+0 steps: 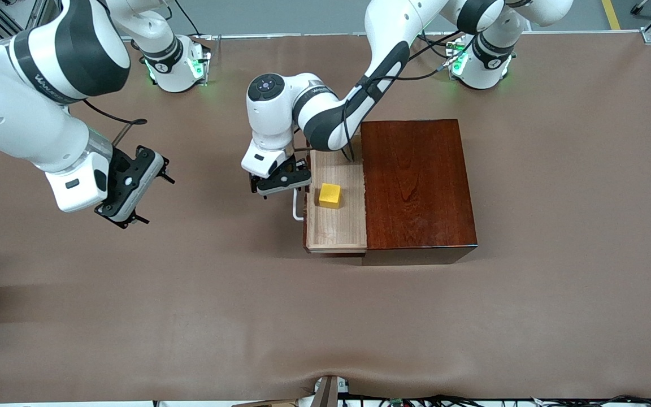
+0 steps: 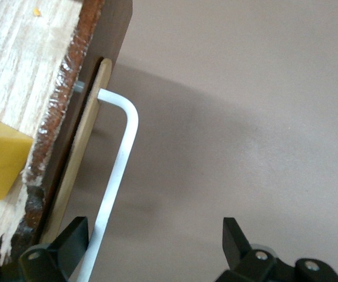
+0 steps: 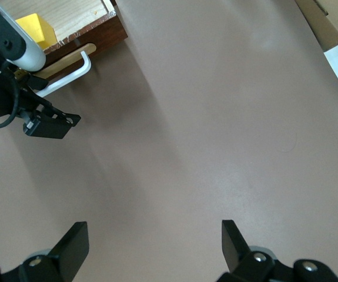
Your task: Open drawer, take yellow block, close drawer
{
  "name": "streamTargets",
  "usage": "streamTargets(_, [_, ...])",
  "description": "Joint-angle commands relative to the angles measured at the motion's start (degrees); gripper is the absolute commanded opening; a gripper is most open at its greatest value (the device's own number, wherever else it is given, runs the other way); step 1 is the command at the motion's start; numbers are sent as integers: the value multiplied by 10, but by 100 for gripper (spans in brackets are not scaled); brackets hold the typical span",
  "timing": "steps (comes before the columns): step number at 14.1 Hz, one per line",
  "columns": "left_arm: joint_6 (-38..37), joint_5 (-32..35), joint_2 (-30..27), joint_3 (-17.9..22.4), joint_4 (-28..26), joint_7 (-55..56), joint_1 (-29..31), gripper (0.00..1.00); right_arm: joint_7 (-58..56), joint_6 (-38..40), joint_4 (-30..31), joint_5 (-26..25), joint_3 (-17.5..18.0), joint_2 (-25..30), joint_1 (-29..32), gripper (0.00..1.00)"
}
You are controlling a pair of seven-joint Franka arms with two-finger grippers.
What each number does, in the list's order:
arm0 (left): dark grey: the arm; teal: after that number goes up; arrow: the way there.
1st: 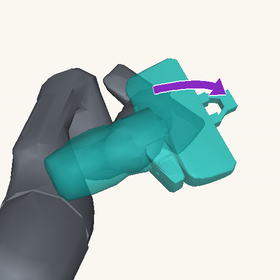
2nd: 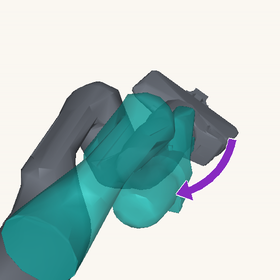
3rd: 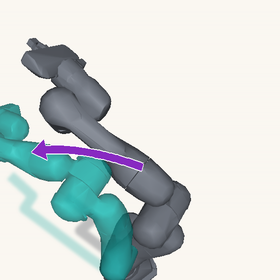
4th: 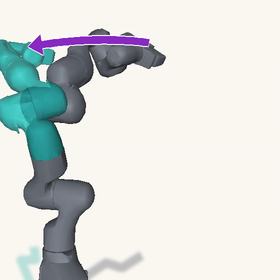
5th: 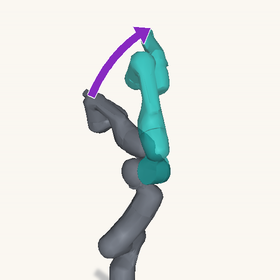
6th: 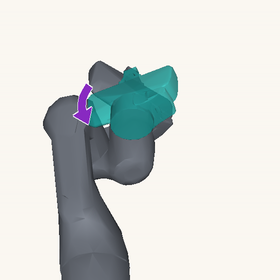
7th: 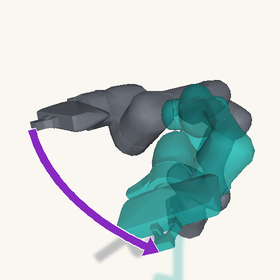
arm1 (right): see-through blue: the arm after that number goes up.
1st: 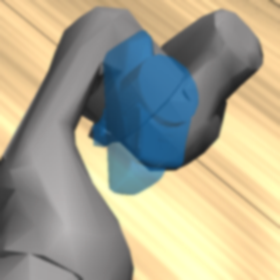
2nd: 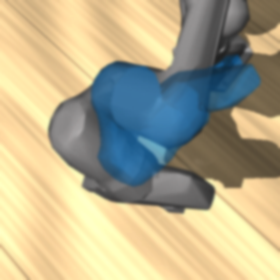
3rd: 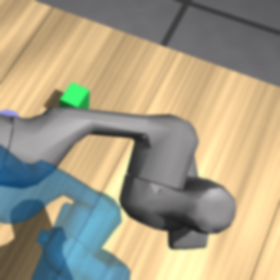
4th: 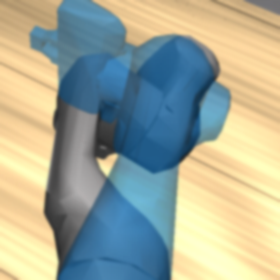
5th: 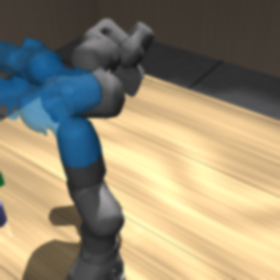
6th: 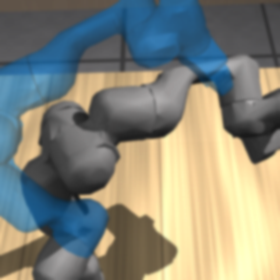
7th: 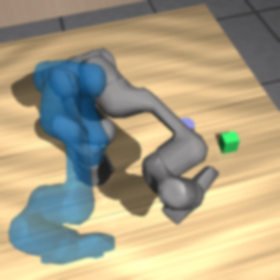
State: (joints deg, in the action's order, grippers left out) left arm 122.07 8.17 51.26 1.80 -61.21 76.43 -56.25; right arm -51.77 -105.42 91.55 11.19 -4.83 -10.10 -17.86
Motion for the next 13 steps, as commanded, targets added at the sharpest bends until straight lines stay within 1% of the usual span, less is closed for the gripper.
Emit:
streamTargets(1, [-37, -9, -5, 0, 28, 3, 0, 100, -18, -8, 10, 14, 0, 5, 7, 100])
streamTargets(5, [-92, -9, -49, 0, 28, -1, 23, 100, -41, -8, 10, 14, 0, 6, 8, 100])
streamTargets(8, [-125, -17, -97, 0, 27, -13, 50, 100, -84, -8, 10, 14, -1, 4, 16, 100])
streamTargets(11, [-166, -29, -157, 4, 20, -62, 97, 100, -85, -16, 11, 15, -1, 3, 9, 100])
streamTargets(13, [-221, -25, -191, 7, 16, -112, 131, 100, -85, -26, 10, 15, 0, -4, -2, 100])
